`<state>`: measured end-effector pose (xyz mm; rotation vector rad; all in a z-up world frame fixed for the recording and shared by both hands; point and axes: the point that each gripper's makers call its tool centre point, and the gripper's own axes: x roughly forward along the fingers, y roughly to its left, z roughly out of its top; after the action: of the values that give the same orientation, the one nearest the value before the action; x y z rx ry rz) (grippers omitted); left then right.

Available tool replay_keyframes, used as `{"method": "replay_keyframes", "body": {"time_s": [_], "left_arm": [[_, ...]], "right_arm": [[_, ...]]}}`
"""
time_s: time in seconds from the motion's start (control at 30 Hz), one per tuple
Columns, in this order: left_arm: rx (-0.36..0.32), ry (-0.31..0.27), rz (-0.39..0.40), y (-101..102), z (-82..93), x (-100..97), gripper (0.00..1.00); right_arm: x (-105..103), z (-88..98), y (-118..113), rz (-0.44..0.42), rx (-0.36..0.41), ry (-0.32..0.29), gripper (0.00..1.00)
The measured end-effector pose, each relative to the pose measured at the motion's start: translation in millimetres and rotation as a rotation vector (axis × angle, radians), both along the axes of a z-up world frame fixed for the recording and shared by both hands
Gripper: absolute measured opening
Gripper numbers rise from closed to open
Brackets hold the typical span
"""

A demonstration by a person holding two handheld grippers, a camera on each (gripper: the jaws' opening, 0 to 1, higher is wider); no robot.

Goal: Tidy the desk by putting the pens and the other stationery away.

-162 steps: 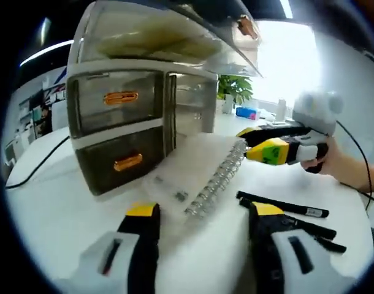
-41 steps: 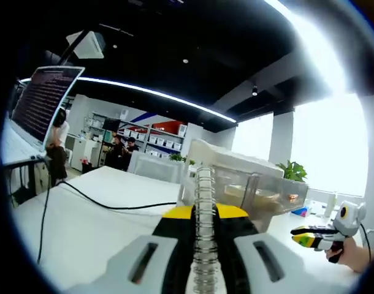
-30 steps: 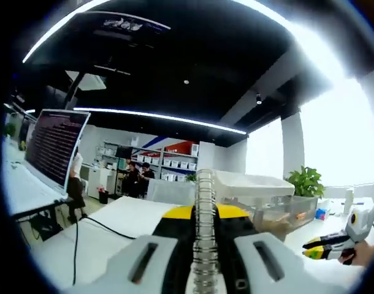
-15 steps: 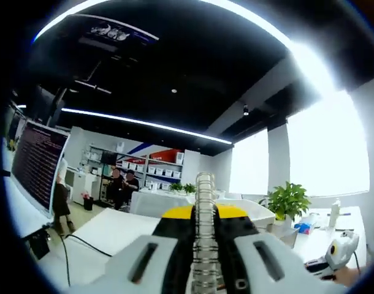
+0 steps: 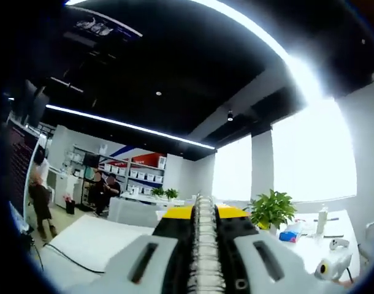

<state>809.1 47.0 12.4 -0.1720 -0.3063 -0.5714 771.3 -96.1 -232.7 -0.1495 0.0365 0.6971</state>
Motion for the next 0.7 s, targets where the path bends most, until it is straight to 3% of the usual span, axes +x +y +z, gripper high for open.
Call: {"method": "replay_keyframes", "body": {"time_s": [0.13, 0.2, 0.33, 0.4, 0.47, 0.53, 0.6, 0.7], "left_arm": [[0.146, -0.009, -0.017, -28.3, -4.5, 18.2, 0.12], [0.217, 0.015, -0.049, -41.7, -11.1, 24.9, 0.12], [0.282, -0.036, -0.126, -58.6, -6.7, 31.8, 0.12], [0.312, -0.018, -0.173, -65.2, -9.4, 39.6, 0.12], [0.362, 0.040, -0.203, -69.7, -21.2, 46.0, 0.12], [0.403, 0.052, -0.255, -78.2, -31.2, 46.2, 0.12], [0.454, 0.067, -0.262, -81.7, -45.3, 50.9, 0.12], [0.461, 0.100, -0.265, -82.2, -56.6, 58.8, 0.13]], "right_arm": [[0.3, 1.3, -0.6, 0.001, 0.000, -0.005, 0.18], [1.2, 2.3, -2.6, -0.005, 0.000, -0.009, 0.18], [0.5, 3.8, -2.6, -0.006, 0.010, -0.011, 0.18], [-0.8, 4.0, -0.6, 0.002, 0.015, -0.009, 0.18], [-0.9, 4.2, 0.1, 0.005, 0.016, -0.009, 0.18], [-0.6, 4.7, -0.3, 0.007, 0.017, -0.008, 0.18], [-0.9, 6.5, -0.1, 0.014, 0.035, 0.000, 0.18], [-1.9, 8.3, 1.1, 0.016, 0.043, -0.003, 0.18]]}}
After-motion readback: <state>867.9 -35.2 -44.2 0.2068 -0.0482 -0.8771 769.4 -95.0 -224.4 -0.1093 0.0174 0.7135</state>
